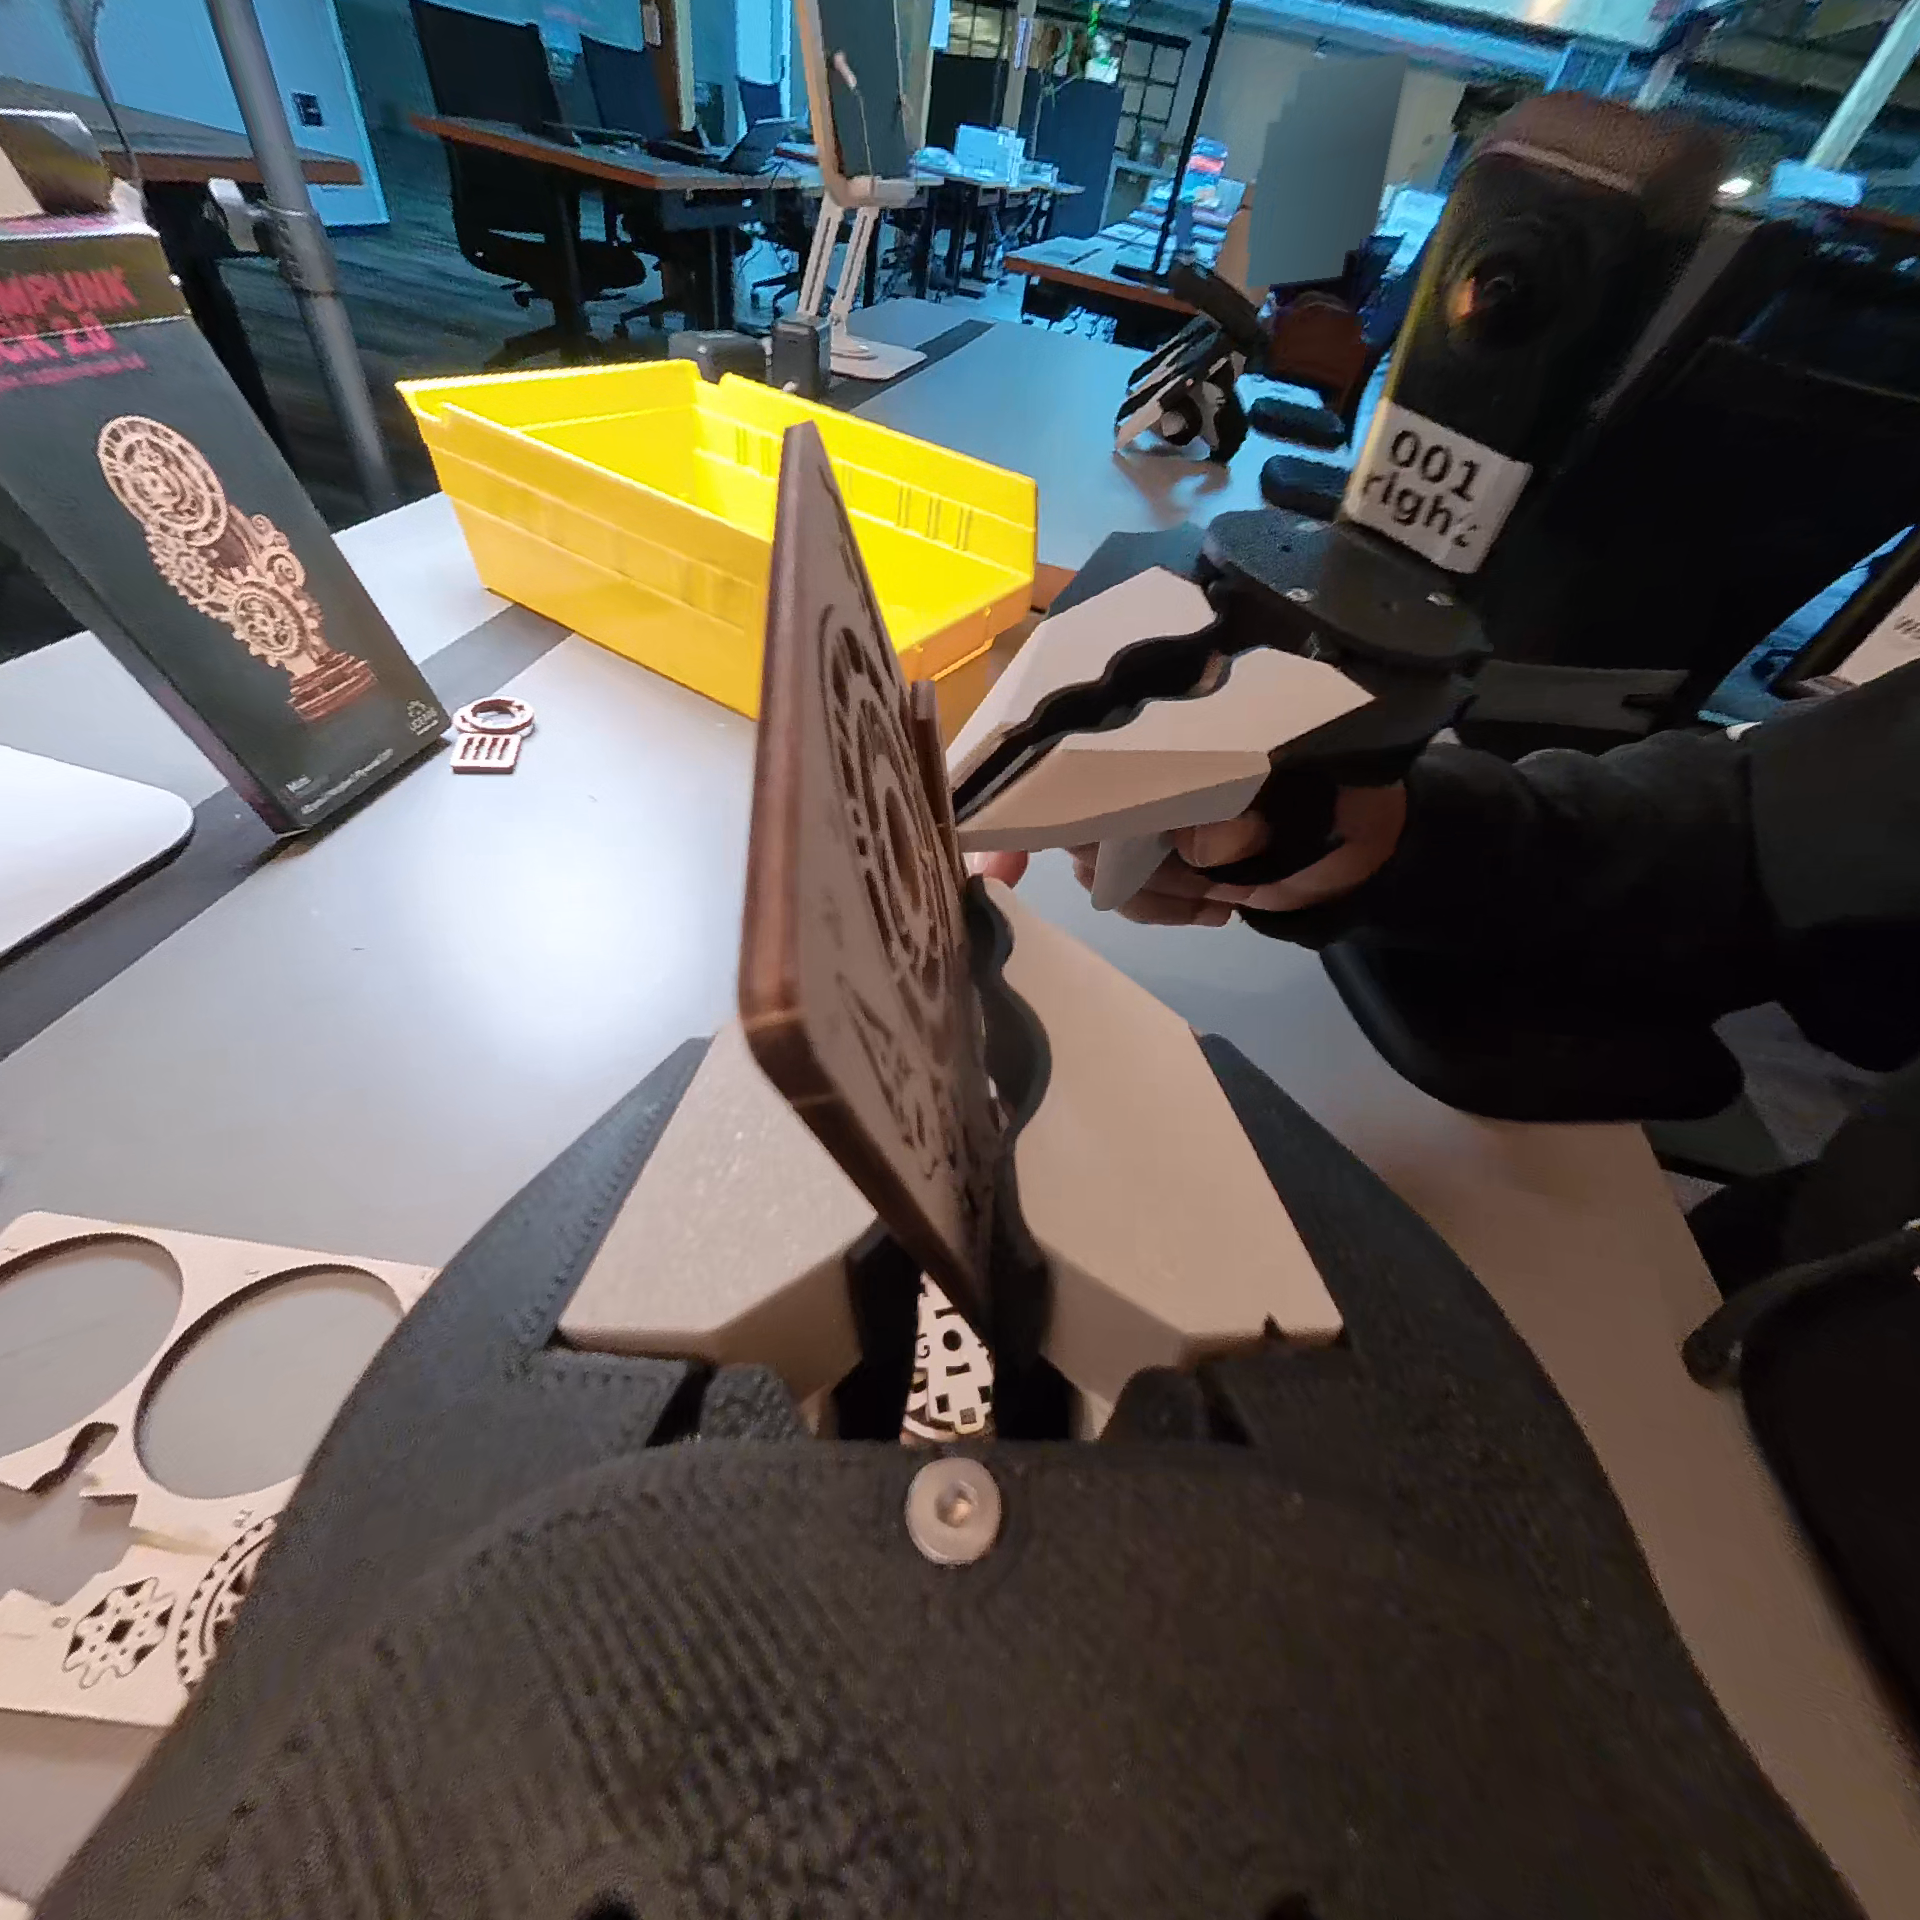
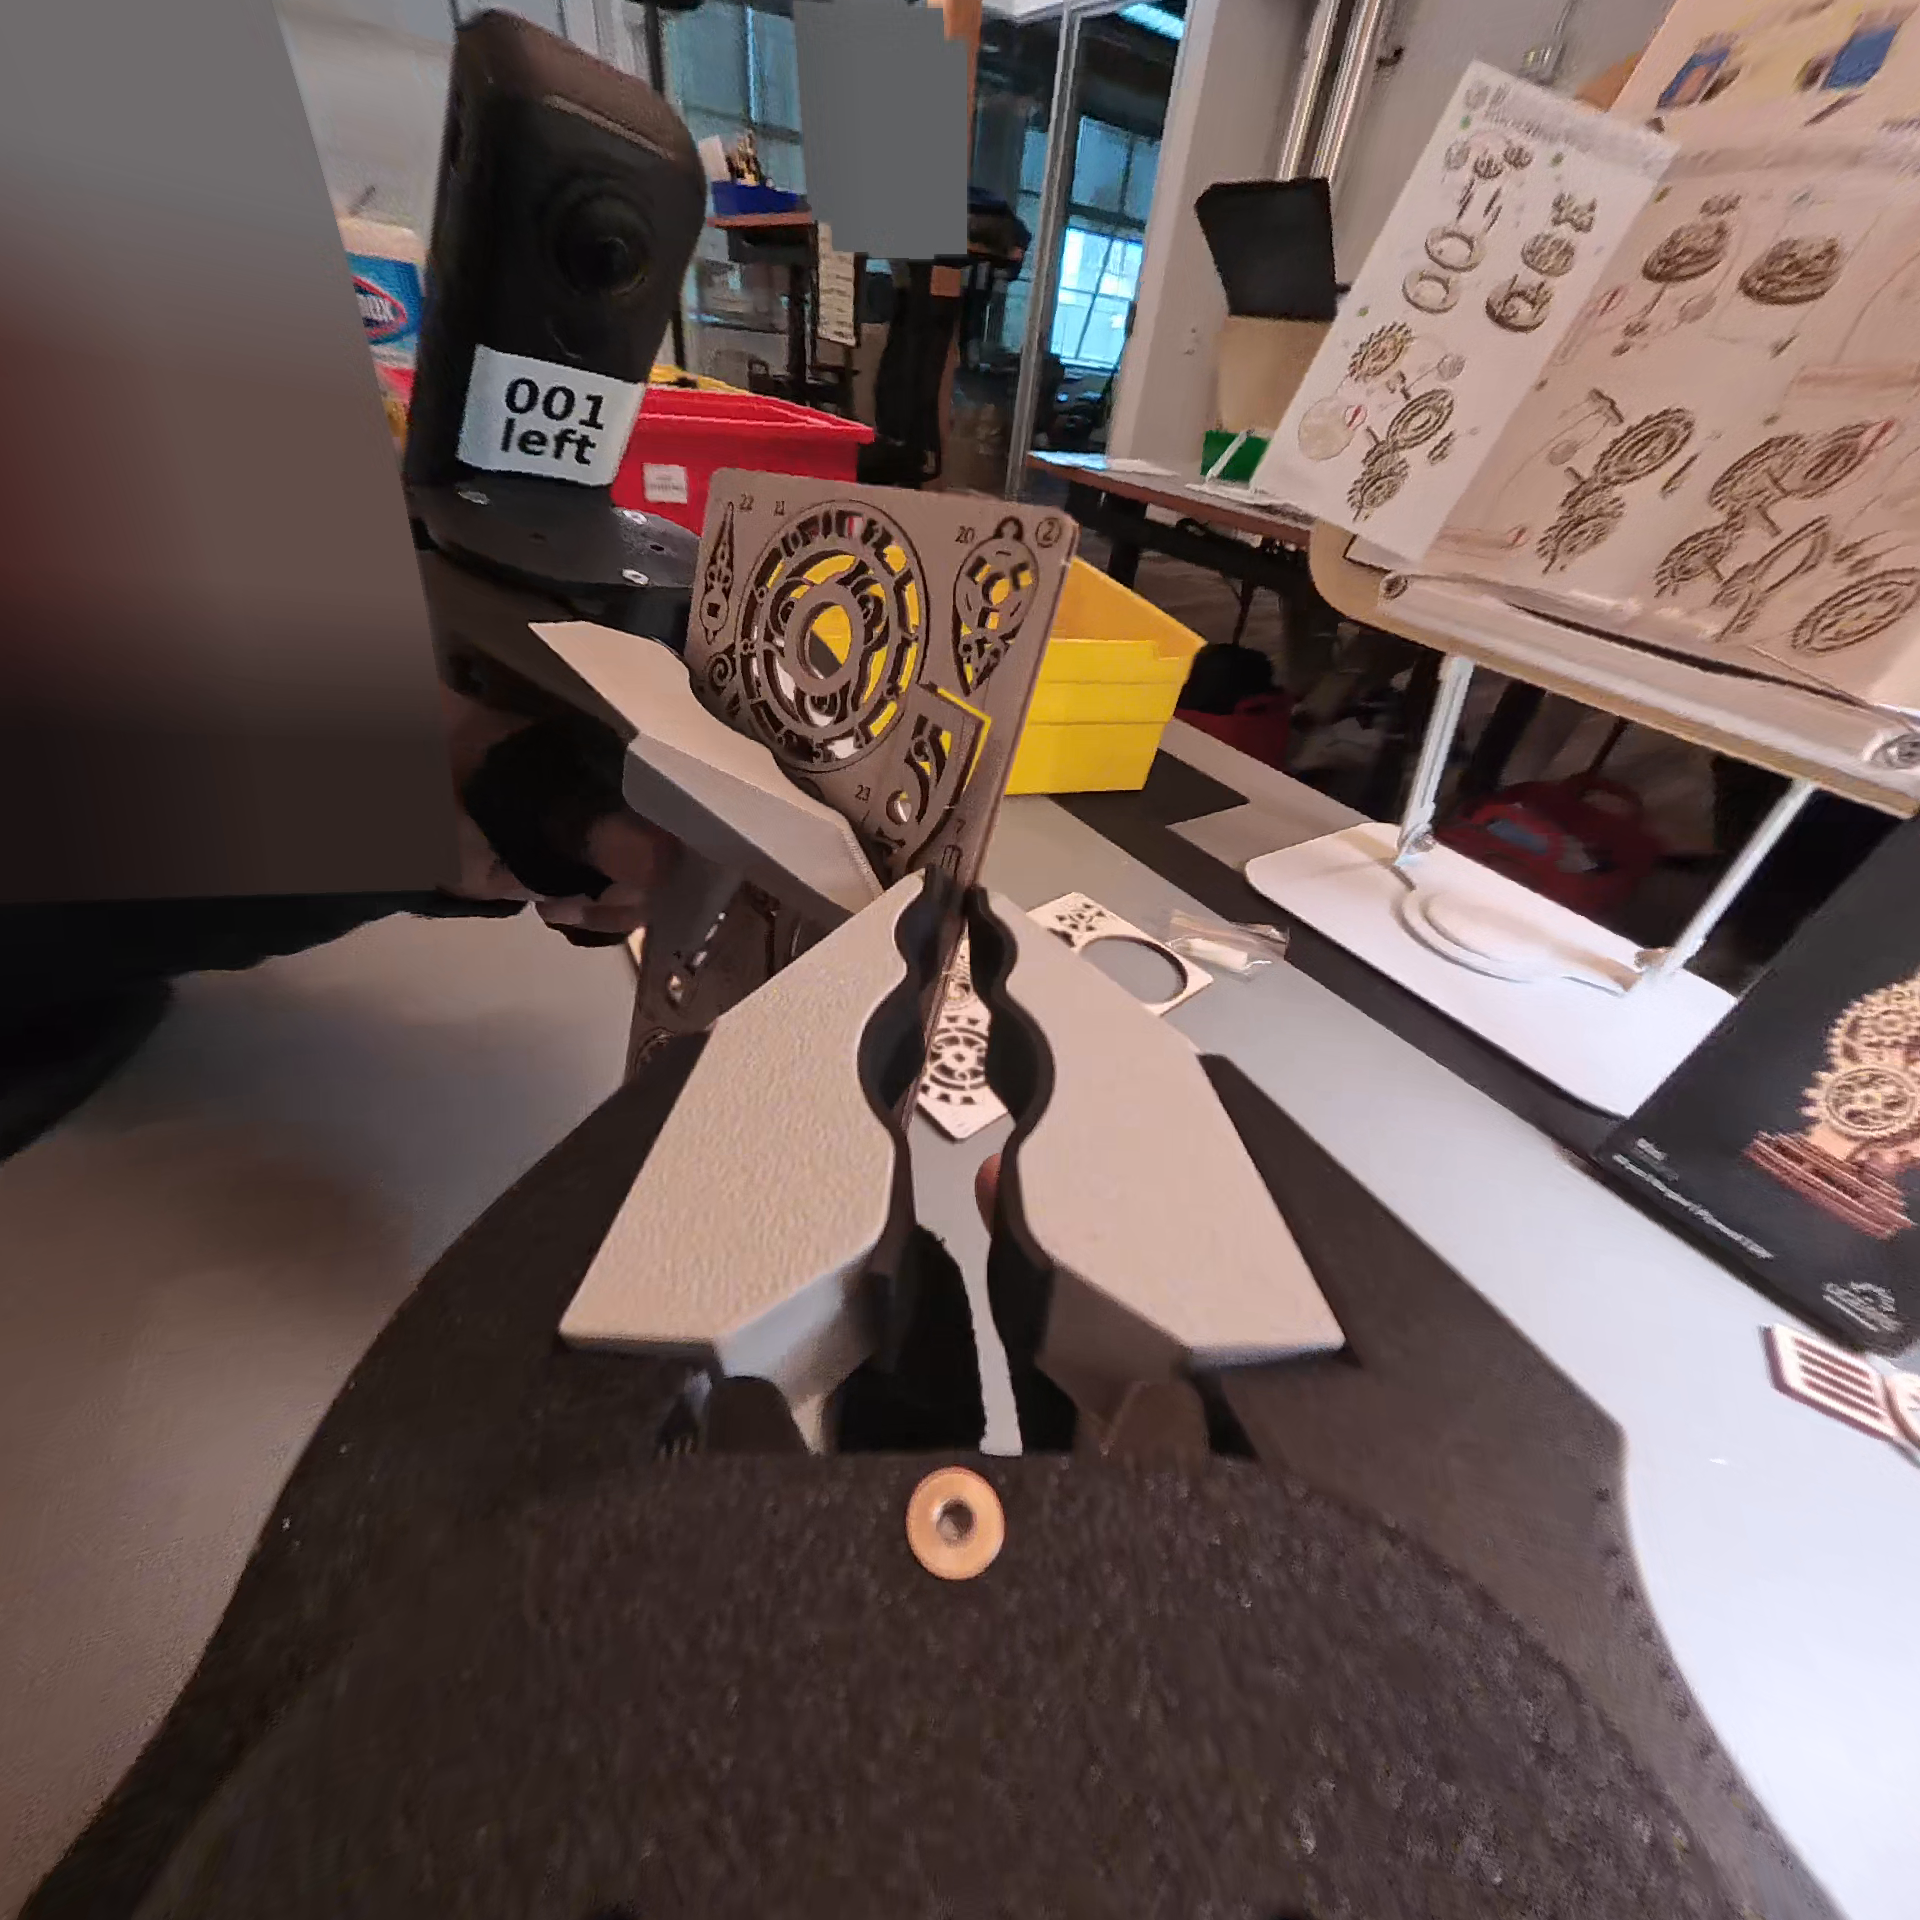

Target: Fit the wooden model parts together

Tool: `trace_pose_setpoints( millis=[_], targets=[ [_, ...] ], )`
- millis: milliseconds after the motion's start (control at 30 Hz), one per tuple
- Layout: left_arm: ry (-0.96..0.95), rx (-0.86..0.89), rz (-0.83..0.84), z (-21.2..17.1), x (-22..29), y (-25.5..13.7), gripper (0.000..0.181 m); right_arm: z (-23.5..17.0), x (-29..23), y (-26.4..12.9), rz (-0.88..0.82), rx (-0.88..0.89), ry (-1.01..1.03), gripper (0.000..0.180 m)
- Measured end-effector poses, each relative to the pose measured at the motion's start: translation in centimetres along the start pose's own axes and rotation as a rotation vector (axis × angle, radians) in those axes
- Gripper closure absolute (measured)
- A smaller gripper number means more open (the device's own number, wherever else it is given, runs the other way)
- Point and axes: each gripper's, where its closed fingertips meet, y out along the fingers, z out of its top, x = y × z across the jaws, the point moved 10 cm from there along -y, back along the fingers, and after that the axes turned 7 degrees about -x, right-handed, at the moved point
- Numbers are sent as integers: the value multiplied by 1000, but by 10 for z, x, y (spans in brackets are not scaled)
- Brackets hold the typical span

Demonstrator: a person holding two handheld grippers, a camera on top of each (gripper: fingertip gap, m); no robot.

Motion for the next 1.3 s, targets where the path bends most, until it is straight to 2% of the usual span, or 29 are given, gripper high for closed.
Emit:
trace_pose_setpoints(
  millis=[100,167,500,567,900,1000,1133,1200,1300],
  targets=[
    [-6,18,-57,2,1,-2,179,1,8,-3,140,50,133,177],
    [-2,24,-82,3,-1,-3,180,2,7,-3,136,49,116,177],
    [-110,42,-253,-2,-1,2,180,-6,17,-5,355,76,266,170],
    [-143,44,-283,-4,-3,4,179,-8,18,-6,393,77,284,175],
    [-238,84,-363,-10,-8,9,176,-8,21,-7,437,75,331,179],
    [-277,103,-381,-12,-11,9,161,-8,27,-9,452,96,402,179],
    [-306,93,-414,-15,-12,12,158,-12,35,-11,478,106,501,179],
    [-299,76,-419,-17,-11,15,160,-14,38,-11,491,118,547,179],
    [-289,52,-388,-18,-10,17,177,-16,40,-11,502,129,581,179]
  ],
)
